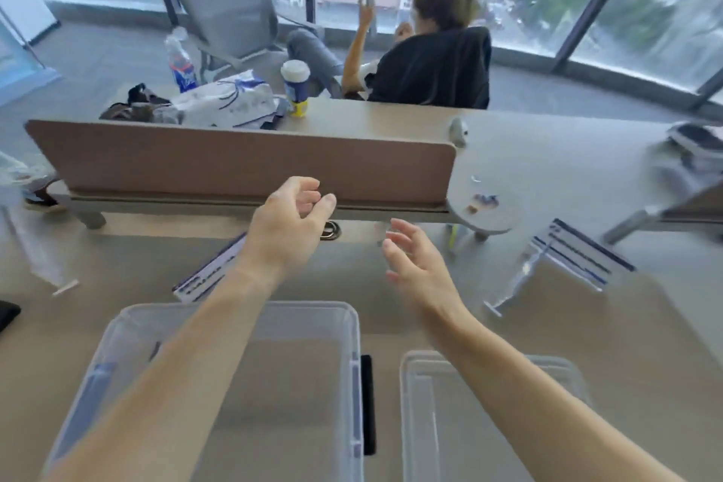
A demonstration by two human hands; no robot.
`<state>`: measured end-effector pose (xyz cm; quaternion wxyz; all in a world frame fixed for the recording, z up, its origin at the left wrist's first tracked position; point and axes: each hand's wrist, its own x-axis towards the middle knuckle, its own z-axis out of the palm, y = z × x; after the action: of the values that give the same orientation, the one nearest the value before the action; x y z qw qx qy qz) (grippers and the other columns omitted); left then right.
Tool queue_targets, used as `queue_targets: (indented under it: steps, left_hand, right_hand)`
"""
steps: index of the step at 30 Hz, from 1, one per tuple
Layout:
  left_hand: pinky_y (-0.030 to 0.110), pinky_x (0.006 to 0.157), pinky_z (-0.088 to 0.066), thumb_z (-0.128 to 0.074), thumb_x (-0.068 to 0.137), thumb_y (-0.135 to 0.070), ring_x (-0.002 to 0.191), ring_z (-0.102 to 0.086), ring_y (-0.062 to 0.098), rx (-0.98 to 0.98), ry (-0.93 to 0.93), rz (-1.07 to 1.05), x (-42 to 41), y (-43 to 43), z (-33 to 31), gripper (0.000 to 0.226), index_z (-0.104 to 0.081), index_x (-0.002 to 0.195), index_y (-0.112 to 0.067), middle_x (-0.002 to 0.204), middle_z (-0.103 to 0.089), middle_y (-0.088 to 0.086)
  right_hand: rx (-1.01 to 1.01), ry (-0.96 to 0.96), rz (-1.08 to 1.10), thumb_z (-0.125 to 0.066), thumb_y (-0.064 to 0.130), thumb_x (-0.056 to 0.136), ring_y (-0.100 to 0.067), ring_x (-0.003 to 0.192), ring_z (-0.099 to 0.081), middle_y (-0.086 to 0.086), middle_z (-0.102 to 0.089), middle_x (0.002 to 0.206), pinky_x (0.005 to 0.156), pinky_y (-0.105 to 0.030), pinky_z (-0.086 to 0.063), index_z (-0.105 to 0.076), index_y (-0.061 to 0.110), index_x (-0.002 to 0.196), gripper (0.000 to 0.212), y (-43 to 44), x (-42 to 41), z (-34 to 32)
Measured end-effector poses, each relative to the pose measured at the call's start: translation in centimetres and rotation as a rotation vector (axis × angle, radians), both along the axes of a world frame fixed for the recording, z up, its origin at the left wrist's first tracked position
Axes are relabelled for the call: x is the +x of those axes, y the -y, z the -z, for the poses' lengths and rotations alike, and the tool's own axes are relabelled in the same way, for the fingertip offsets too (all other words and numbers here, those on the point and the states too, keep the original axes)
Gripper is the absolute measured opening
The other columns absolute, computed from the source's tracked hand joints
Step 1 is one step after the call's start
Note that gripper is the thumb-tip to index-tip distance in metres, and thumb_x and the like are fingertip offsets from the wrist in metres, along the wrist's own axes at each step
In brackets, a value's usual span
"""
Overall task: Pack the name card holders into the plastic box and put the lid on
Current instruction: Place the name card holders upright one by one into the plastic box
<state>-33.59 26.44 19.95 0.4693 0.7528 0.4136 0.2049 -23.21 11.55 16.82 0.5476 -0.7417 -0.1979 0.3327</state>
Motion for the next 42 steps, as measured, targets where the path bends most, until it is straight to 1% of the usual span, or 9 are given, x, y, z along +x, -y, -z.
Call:
queue_targets:
  steps: [4,8,14,22,26,32,35,38,42]
  left_hand:
    - [0.033,0.103,-0.050,-0.062,0.099,-0.038,0.113,-0.065,0.010,-0.079,0.034,0.165,9.2,6.6,-0.4,0.038,-0.060,0.133,-0.022,0.124,-0.067,-0.005]
    - [0.020,0.086,-0.050,-0.064,0.098,-0.034,0.102,-0.065,0.002,-0.163,0.050,0.207,17.2,13.3,0.7,0.034,-0.063,0.129,-0.019,0.120,-0.069,-0.004]
    - [0.039,0.113,-0.046,-0.061,0.101,-0.027,0.118,-0.061,0.015,-0.326,0.015,0.255,28.6,22.2,4.4,0.039,-0.061,0.135,-0.008,0.132,-0.066,0.005]
    - [0.047,0.115,-0.043,-0.061,0.094,-0.034,0.131,-0.059,0.030,-0.389,-0.166,0.339,41.9,22.7,13.1,0.040,-0.060,0.130,-0.014,0.136,-0.064,0.013]
    - [0.048,0.116,-0.041,-0.059,0.086,-0.037,0.132,-0.055,0.026,-0.413,-0.228,0.341,48.4,21.3,18.5,0.047,-0.058,0.130,-0.021,0.138,-0.061,0.008]
    - [0.043,0.116,-0.041,-0.059,0.098,-0.006,0.132,-0.048,0.027,-0.444,-0.276,0.343,54.5,20.9,23.5,0.059,-0.039,0.153,-0.015,0.146,-0.047,0.010]
    - [0.035,0.110,-0.046,-0.059,0.099,-0.003,0.132,-0.049,0.026,-0.428,-0.308,0.367,55.4,20.4,25.8,0.044,-0.052,0.141,-0.015,0.140,-0.052,0.009]
    - [0.035,0.101,-0.052,-0.068,0.097,-0.014,0.103,-0.059,0.023,-0.360,-0.279,0.391,55.7,20.6,27.7,0.007,-0.064,0.103,-0.015,0.105,-0.064,0.003]
    - [0.042,0.098,-0.058,-0.074,0.093,-0.014,0.088,-0.063,0.024,-0.327,-0.156,0.399,56.3,20.5,28.7,0.012,-0.063,0.089,-0.017,0.094,-0.068,0.003]
  right_hand:
    - [0.001,0.025,0.172,-0.055,0.025,0.101,-0.007,0.114,-0.059,0.003,-0.059,0.128,0.110,-0.045,-0.046,-0.051,0.026,0.137,0.036,9.1,8.6,-0.4]
    - [-0.012,0.032,0.298,-0.056,0.022,0.101,-0.006,0.112,-0.060,0.003,-0.060,0.127,0.109,-0.044,-0.046,-0.052,0.028,0.131,0.031,17.7,16.6,0.4]
    - [-0.069,0.008,0.444,-0.055,0.024,0.101,-0.004,0.106,-0.058,0.003,-0.060,0.124,0.105,-0.041,-0.048,-0.052,0.021,0.136,0.034,27.4,27.0,3.2]
    - [-0.129,-0.010,0.561,-0.056,0.025,0.100,-0.012,0.107,-0.058,-0.001,-0.060,0.128,0.104,-0.039,-0.048,-0.051,0.021,0.136,0.036,31.5,37.2,10.2]
    - [-0.230,-0.007,0.635,-0.058,0.029,0.099,-0.020,0.120,-0.057,-0.001,-0.055,0.137,0.107,-0.041,-0.046,-0.044,0.022,0.143,0.046,32.2,41.5,15.4]
    - [-0.351,0.002,0.690,-0.065,0.027,0.094,-0.020,0.117,-0.054,-0.004,-0.050,0.144,0.095,-0.029,-0.040,-0.037,0.016,0.149,0.063,31.6,46.6,23.0]
    - [-0.370,0.063,0.669,-0.070,0.022,0.090,-0.023,0.117,-0.059,-0.001,-0.058,0.130,0.100,-0.033,-0.045,-0.050,0.016,0.138,0.052,30.8,48.1,25.7]
    - [-0.387,0.168,0.668,-0.068,0.024,0.091,-0.022,0.099,-0.066,0.001,-0.067,0.103,0.090,-0.033,-0.051,-0.062,0.022,0.100,0.011,30.4,48.5,27.6]
    - [-0.357,0.288,0.729,-0.063,0.032,0.093,-0.021,0.088,-0.069,-0.001,-0.073,0.090,0.080,-0.030,-0.051,-0.067,0.018,0.091,0.015,30.5,48.6,28.2]
